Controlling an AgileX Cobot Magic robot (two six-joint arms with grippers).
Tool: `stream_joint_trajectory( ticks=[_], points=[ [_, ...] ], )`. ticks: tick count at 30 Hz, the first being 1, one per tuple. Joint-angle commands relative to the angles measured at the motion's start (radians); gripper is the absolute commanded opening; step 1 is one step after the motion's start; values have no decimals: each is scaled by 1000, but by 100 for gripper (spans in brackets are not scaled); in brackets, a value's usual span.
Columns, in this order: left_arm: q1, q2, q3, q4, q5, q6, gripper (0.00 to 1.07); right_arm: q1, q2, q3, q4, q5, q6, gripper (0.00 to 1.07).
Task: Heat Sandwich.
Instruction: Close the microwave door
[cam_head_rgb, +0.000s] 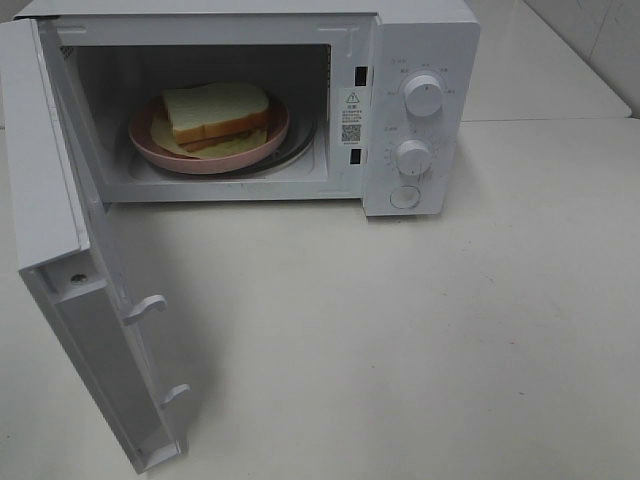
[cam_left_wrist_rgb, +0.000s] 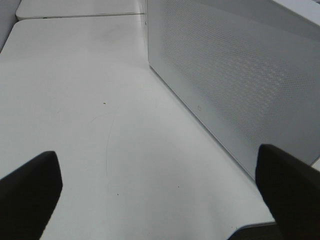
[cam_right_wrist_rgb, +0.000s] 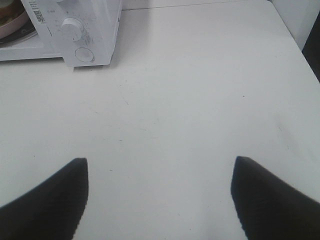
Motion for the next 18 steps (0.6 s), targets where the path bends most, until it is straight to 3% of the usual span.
stream_joint_trajectory(
  ticks=[1, 11, 15, 17, 18],
  points=[
    [2, 3, -11, -18, -25, -1, 98, -9, -27, 1, 6, -5, -1, 76],
    [2, 157, -37, -11, -173, 25, 98, -9, -27, 1, 6, -5, -1, 76],
    [2, 249, -37, -11, -236, 25, 90, -9, -27, 1, 6, -5, -1, 76],
    [2, 319, -37, -11, -307, 25, 76, -9, -27, 1, 6, -5, -1, 76],
    [2, 319, -37, -11, -307, 25, 76, -9, -27, 1, 6, -5, -1, 76]
  ],
)
